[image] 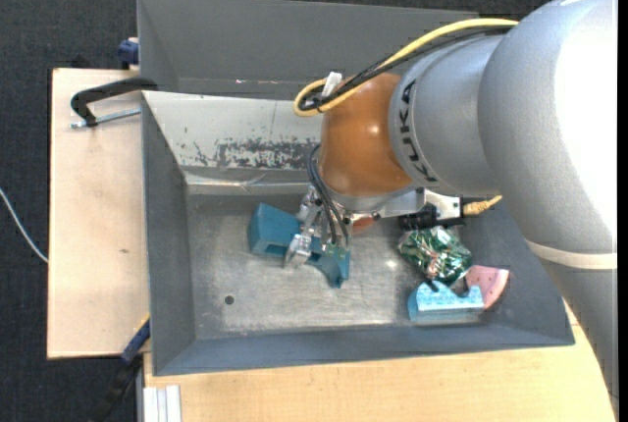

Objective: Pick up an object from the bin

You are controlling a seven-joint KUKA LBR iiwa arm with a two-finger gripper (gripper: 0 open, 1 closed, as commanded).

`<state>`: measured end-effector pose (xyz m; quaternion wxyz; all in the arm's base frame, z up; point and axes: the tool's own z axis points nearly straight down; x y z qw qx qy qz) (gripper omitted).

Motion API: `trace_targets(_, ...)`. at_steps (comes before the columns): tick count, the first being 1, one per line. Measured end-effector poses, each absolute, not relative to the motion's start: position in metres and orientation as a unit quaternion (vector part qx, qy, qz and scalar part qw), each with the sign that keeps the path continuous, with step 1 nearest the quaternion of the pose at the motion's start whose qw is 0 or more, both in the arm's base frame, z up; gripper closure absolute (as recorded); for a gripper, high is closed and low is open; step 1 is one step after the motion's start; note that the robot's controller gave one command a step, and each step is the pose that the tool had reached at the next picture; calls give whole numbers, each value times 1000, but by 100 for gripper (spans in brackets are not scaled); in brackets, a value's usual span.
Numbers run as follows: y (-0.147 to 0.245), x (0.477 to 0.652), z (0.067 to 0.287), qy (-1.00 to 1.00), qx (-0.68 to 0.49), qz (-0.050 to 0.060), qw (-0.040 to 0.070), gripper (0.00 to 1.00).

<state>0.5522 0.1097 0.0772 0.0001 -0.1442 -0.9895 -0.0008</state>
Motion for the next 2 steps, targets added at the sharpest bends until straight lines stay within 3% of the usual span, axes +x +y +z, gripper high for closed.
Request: trace_targets(2,110,550,116,-990,-144,0,3,100)
